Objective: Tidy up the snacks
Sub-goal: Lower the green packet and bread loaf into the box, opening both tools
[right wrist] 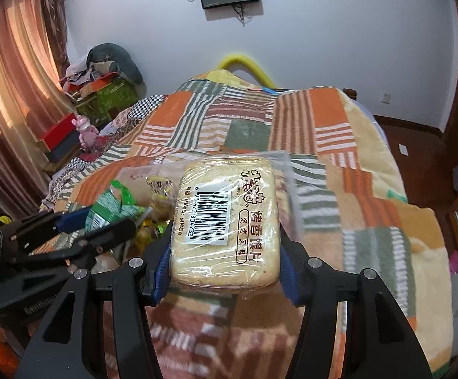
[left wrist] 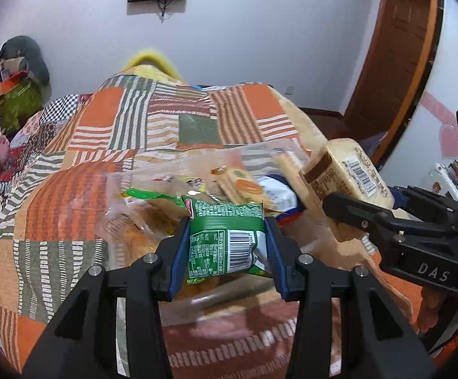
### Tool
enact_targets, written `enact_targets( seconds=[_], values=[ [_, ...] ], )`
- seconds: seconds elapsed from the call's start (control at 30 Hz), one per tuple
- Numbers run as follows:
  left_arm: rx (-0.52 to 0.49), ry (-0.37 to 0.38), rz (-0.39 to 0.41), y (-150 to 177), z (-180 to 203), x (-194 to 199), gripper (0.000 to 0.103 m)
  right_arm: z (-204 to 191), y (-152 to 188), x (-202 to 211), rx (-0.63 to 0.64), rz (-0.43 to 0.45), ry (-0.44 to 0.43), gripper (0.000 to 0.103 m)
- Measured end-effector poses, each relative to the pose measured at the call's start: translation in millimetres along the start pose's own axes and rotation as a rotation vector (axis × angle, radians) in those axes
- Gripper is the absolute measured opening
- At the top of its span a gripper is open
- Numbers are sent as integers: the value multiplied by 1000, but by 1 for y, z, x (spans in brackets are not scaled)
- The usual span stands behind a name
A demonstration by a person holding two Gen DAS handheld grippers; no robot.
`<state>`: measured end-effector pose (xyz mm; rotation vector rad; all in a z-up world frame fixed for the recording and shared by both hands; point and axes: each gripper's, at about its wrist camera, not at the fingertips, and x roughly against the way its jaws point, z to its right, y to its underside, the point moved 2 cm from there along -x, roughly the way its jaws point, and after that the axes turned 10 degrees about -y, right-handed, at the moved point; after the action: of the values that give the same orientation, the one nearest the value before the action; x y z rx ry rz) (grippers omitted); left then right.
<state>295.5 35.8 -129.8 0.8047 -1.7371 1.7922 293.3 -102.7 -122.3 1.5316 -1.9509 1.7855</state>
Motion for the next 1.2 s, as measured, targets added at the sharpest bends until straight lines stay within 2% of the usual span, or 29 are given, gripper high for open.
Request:
enact_targets(
  seconds=[0.23, 0.43, 0.53, 0.63, 0.73, 0.93, 1.2],
  values=[
    [18, -8, -33, -3, -14, -31, 45, -2, -5, -29, 6, -57, 0, 52],
    [4, -15, -30, -2, -15, -38, 46, 0, 1, -41, 3, -103, -6, 52],
    [-5, -7, -39, -1, -15, -37, 49, -1, 4, -40, -1, -125, -13, 53],
    [2, 8, -42, -1, -14, -32, 57, -1, 3, -32, -10, -117, -15, 55],
    [13, 20, -22, 0, -13, -19, 67, -1, 1, -21, -14, -93, -21, 56],
    [27, 28, 38, -3, -15, 20, 68, -9, -5, 18, 9, -25, -18, 56],
    [11, 3, 231, -8, -18, 113, 68, -44, -9, 94, 71, 132, -22, 57]
  ],
)
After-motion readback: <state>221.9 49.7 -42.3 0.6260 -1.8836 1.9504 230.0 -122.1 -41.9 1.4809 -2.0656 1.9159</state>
